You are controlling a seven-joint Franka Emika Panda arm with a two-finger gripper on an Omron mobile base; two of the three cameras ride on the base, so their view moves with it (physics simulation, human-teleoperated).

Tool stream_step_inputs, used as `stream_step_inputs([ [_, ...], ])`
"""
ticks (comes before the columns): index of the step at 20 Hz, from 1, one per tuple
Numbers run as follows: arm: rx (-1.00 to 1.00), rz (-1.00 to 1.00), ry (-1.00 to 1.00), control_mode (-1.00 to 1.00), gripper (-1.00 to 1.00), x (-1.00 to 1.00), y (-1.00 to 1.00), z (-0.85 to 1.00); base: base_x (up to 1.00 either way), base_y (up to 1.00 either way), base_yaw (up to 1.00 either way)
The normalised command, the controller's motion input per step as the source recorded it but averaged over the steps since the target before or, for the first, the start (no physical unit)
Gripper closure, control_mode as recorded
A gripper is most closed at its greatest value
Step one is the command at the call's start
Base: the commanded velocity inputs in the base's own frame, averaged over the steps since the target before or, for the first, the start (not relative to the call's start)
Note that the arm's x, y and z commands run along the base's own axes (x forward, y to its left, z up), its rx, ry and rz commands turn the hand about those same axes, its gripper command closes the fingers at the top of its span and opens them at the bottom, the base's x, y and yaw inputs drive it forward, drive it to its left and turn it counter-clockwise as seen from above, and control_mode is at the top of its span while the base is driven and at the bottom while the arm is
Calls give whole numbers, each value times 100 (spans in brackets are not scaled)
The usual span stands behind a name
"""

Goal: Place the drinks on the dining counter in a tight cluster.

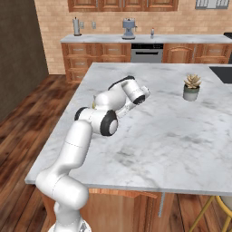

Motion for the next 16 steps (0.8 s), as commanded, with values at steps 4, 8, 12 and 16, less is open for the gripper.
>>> stream_step_inputs([
  [4, 0, 0, 0, -100, -100, 0, 0, 0, 0, 0, 0],
  [8, 0, 0, 0, -100, -100, 0, 0, 0, 0, 0, 0],
  [12, 0, 0, 0, -100, -100, 0, 0, 0, 0, 0, 0],
  [16, 0, 0, 0, -100, -100, 0, 0, 0, 0, 0, 0],
])
